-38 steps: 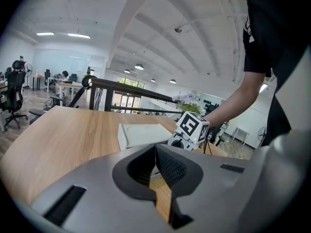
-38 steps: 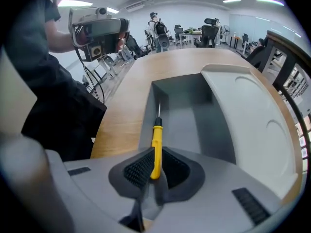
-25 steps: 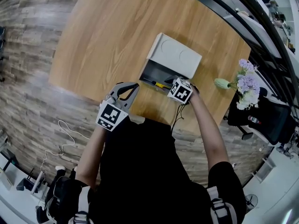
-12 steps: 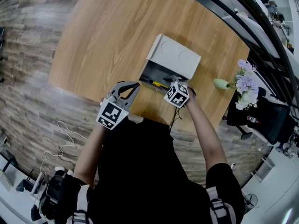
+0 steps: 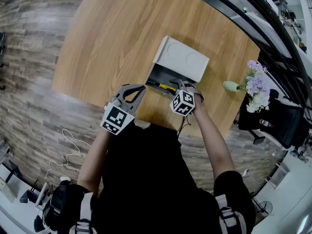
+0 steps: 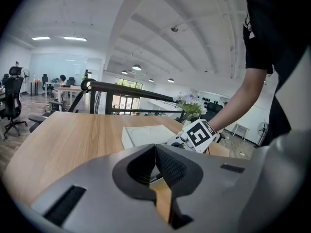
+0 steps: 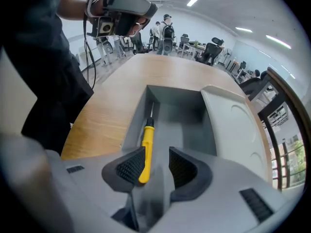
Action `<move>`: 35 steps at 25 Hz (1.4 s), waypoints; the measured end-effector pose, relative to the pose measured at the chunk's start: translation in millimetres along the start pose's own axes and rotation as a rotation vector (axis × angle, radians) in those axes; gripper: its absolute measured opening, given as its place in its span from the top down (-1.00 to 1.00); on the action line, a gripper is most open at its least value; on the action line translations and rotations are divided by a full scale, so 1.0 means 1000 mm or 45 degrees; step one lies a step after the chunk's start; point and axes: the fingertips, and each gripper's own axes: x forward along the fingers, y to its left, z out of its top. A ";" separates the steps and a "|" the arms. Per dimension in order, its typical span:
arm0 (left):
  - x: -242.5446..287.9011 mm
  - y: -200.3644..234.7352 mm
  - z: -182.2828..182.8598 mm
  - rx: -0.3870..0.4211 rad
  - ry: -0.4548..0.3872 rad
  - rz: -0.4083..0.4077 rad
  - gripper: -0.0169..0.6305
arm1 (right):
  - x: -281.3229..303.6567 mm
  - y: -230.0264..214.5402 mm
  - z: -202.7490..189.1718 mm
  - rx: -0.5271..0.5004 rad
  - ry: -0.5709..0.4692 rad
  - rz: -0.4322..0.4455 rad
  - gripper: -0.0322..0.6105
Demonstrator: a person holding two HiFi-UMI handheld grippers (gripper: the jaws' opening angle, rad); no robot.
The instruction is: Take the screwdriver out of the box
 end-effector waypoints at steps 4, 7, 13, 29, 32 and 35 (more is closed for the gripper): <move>-0.002 0.002 0.002 0.012 0.001 -0.002 0.88 | 0.001 0.001 -0.002 0.034 0.006 0.026 0.39; -0.004 0.002 0.003 0.025 0.005 -0.006 0.88 | 0.004 0.006 -0.006 0.105 0.039 0.164 0.40; -0.008 0.004 0.005 0.053 0.002 0.000 0.88 | 0.013 0.008 -0.015 0.024 0.131 0.228 0.40; -0.034 -0.001 0.014 0.132 -0.012 -0.040 0.88 | 0.015 0.008 -0.013 0.009 0.202 0.075 0.64; -0.039 -0.004 0.015 0.155 -0.013 -0.065 0.88 | 0.014 0.008 -0.016 0.067 0.229 0.053 0.65; -0.049 -0.006 0.019 0.190 -0.022 -0.085 0.88 | 0.004 0.007 -0.017 0.098 0.270 0.023 0.65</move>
